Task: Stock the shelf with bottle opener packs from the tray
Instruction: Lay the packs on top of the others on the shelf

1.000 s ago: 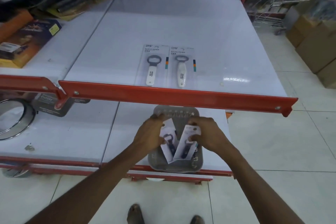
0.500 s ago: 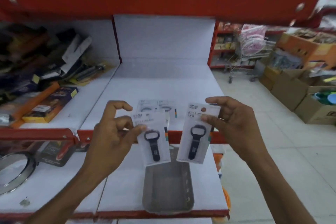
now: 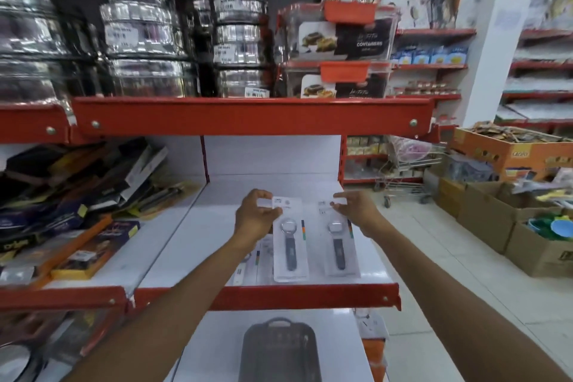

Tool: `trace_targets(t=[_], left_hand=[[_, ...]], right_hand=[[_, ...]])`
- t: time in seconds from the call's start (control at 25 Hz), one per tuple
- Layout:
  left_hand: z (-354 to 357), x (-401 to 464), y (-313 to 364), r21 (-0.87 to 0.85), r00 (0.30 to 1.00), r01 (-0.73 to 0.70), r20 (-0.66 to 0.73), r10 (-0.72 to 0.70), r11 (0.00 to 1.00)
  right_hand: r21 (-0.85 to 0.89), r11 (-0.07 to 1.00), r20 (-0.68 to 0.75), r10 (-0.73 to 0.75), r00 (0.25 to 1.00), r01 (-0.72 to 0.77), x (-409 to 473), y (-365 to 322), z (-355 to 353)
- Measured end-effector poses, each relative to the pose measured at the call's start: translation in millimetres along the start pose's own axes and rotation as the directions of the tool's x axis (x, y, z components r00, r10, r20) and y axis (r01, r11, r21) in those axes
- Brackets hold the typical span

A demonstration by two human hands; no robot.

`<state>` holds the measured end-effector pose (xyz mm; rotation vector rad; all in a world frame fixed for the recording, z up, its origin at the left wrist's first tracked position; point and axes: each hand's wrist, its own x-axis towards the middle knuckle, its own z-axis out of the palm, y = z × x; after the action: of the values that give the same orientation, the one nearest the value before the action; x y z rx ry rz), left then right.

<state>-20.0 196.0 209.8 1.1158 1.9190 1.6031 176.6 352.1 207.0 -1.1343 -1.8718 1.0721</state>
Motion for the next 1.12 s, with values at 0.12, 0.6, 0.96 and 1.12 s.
trace_targets(t=[0.12,0.6,0.96,1.12], left_hand=[[17,11,-8,0.094,0.999,0.045,-0.007,-0.045,0.995],[24,24,-22,0.654,0.868,-0.357,0.496,-0.021,0.668],[35,17,-17,0.673,0.688,-0.553,0.701,-0.187,0.491],[38,17,-19,0.671,0.694,-0.548,0.698,-0.177,0.499]], right_hand=[[-0.243,0.969,0.036,0.046,0.998,-0.036,9,13,6],[-0.564,0.766,0.498,0.016,0.867,0.310,-21,28,-7],[-0.612,0.730,0.531,0.093,0.842,0.305,-33,31,-15],[-0.625,0.712,0.522,0.075,0.850,0.320,-35,34,-16]])
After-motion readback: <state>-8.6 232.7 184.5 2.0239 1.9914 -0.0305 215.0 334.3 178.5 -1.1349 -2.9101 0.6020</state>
